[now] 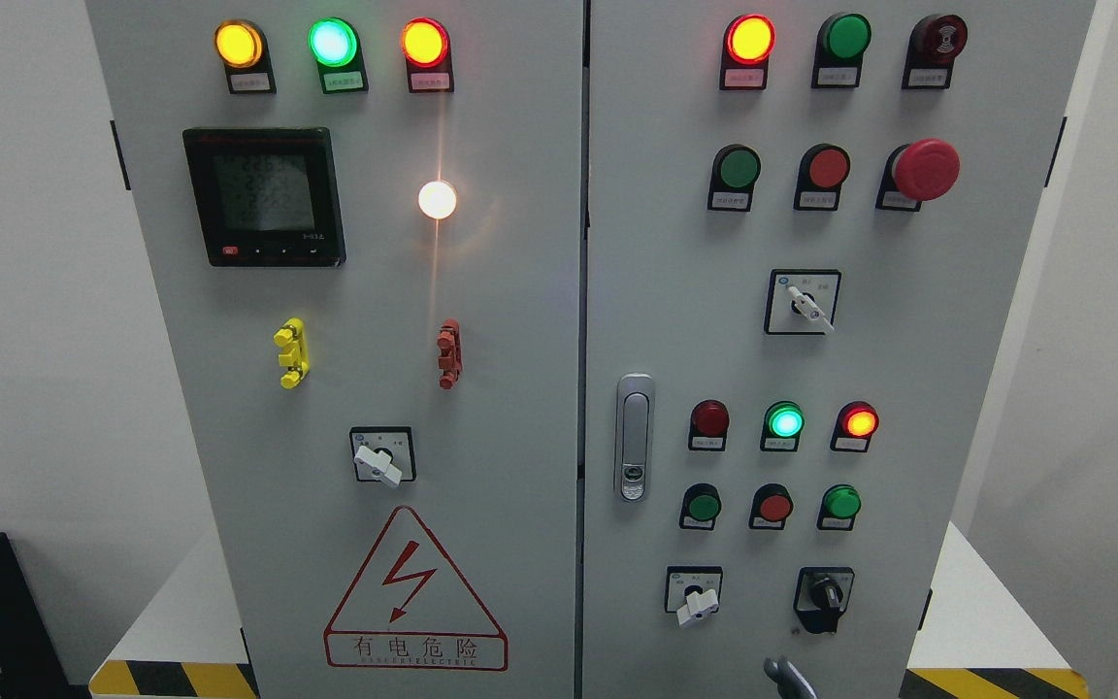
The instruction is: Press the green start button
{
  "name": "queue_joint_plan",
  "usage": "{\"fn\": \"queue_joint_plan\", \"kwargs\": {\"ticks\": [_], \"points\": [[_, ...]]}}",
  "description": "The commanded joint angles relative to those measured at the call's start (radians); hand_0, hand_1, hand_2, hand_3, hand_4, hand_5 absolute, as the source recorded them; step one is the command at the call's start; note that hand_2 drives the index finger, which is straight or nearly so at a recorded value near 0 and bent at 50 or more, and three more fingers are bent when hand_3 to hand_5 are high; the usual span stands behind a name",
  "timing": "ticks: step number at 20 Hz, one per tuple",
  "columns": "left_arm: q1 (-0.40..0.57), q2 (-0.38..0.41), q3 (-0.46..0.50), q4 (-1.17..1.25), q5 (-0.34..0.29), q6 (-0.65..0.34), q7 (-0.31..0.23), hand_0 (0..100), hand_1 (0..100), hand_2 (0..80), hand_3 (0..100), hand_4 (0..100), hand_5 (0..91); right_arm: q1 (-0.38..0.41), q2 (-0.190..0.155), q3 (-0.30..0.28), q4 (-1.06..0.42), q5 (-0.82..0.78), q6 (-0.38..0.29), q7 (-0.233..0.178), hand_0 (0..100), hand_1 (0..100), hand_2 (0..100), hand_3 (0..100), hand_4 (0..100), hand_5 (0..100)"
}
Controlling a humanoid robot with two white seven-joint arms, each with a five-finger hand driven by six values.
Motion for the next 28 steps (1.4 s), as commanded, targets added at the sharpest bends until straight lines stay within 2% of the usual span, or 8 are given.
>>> {"fn": "queue_joint_plan", "kwargs": {"ticks": [1, 4, 8, 11, 14, 19, 24, 28], "points": [[-0.023, 0.0, 0.0, -0.028, 0.0, 0.001, -0.001, 12, 56, 0.0, 0, 0, 0.0, -0.044, 0.0, -0.004, 0.022, 0.152, -0.001, -0.03, 7, 32, 0, 57, 57, 54], [-0.023, 0.0, 0.0, -0.028, 0.0, 0.001, -0.001, 12, 56, 0.0, 0, 0, 0.0, -0.058, 0.0, -0.005, 0.024, 0.272, -0.001, -0.041, 8, 33, 0, 64, 66, 69], [-0.023, 0.0, 0.0, -0.028, 0.0, 0.001, -0.001, 12, 56, 0.0, 0, 0, 0.0, -0.075, 0.003, -0.005, 0.03, 0.392, 0.0, -0.062, 18, 36, 0, 71, 72, 83], [-0.023, 0.0, 0.0, -0.028, 0.0, 0.001, -0.001, 12, 56, 0.0, 0, 0, 0.0, -0.098, 0.003, -0.008, 0.057, 0.501, -0.003, -0.085, 26, 36, 0, 77, 77, 90], [-0.023, 0.0, 0.0, -0.028, 0.0, 0.001, -0.001, 12, 56, 0.0, 0, 0, 0.0, -0.136, 0.003, -0.036, 0.086, 0.616, -0.029, -0.107, 30, 36, 0, 81, 81, 96], [-0.023, 0.0, 0.0, -0.028, 0.0, 0.001, -0.001, 12, 56, 0.0, 0, 0, 0.0, -0.188, 0.003, -0.057, 0.119, 0.751, -0.035, -0.123, 33, 34, 0, 87, 83, 100], [-0.023, 0.0, 0.0, -0.028, 0.0, 0.001, -0.001, 12, 56, 0.0, 0, 0, 0.0, -0.231, 0.005, -0.09, 0.151, 0.848, -0.034, -0.136, 34, 34, 0, 89, 85, 100], [-0.023, 0.0, 0.0, -0.028, 0.0, 0.001, -0.001, 12, 56, 0.0, 0, 0, 0.0, -0.274, 0.005, -0.097, 0.185, 0.865, -0.03, -0.134, 34, 34, 0, 89, 85, 100]]}}
